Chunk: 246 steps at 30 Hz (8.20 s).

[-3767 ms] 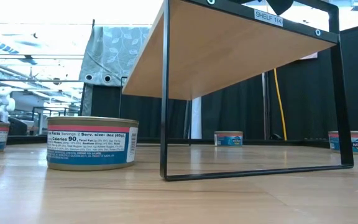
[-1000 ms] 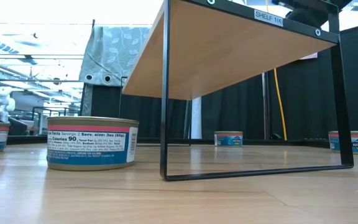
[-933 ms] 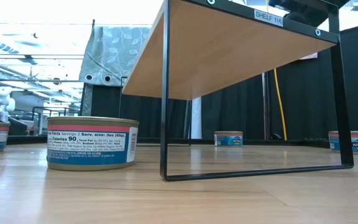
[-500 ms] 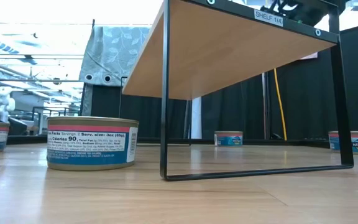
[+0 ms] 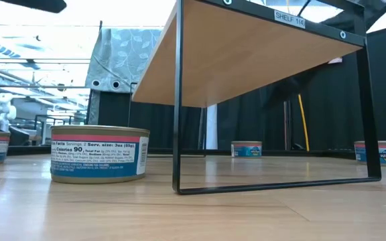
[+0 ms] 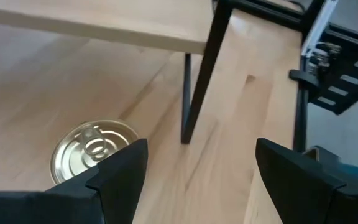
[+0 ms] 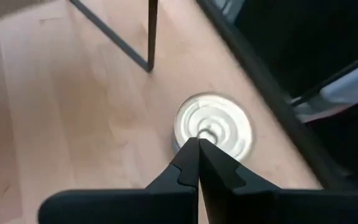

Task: Stack canned seafood by type on shelf
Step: Put the top blue and pink tuna can on the shelf

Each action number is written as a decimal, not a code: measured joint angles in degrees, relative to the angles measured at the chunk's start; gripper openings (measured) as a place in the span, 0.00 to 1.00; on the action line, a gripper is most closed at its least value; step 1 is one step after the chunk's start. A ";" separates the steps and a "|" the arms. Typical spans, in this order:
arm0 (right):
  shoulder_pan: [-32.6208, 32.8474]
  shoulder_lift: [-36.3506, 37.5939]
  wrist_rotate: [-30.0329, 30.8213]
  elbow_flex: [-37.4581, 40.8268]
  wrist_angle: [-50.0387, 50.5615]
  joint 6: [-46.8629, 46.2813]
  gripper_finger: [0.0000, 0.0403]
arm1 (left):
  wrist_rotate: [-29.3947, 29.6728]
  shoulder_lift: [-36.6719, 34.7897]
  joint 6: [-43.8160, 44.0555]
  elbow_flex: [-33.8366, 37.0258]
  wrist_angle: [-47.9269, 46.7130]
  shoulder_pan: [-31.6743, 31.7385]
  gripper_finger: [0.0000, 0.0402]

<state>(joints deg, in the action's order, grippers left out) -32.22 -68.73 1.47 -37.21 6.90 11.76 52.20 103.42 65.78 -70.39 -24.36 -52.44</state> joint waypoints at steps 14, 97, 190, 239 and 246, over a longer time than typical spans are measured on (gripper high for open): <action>-12.36 -16.17 -16.87 -0.83 -6.47 0.42 0.00 | 0.13 0.87 1.22 0.00 -2.10 1.87 0.74; -12.69 -21.05 -15.54 -0.76 -12.37 -2.73 0.00 | 0.28 0.84 1.40 0.00 -4.96 2.98 0.74; -6.56 -34.53 -1.52 -34.05 44.76 38.34 0.41 | -0.96 0.80 -4.61 0.02 -7.12 0.17 0.74; 44.00 -7.34 -15.11 -34.03 30.47 -42.65 0.44 | -2.33 0.82 -4.65 0.02 -8.94 -0.33 0.74; 47.71 -12.32 -11.31 -34.03 25.29 -43.92 0.44 | -2.47 0.82 -5.29 0.02 -8.96 -0.73 0.74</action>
<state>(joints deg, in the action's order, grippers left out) 15.49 -81.04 -9.84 -71.24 32.19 -32.16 49.74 104.25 60.49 -70.37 -33.32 -53.17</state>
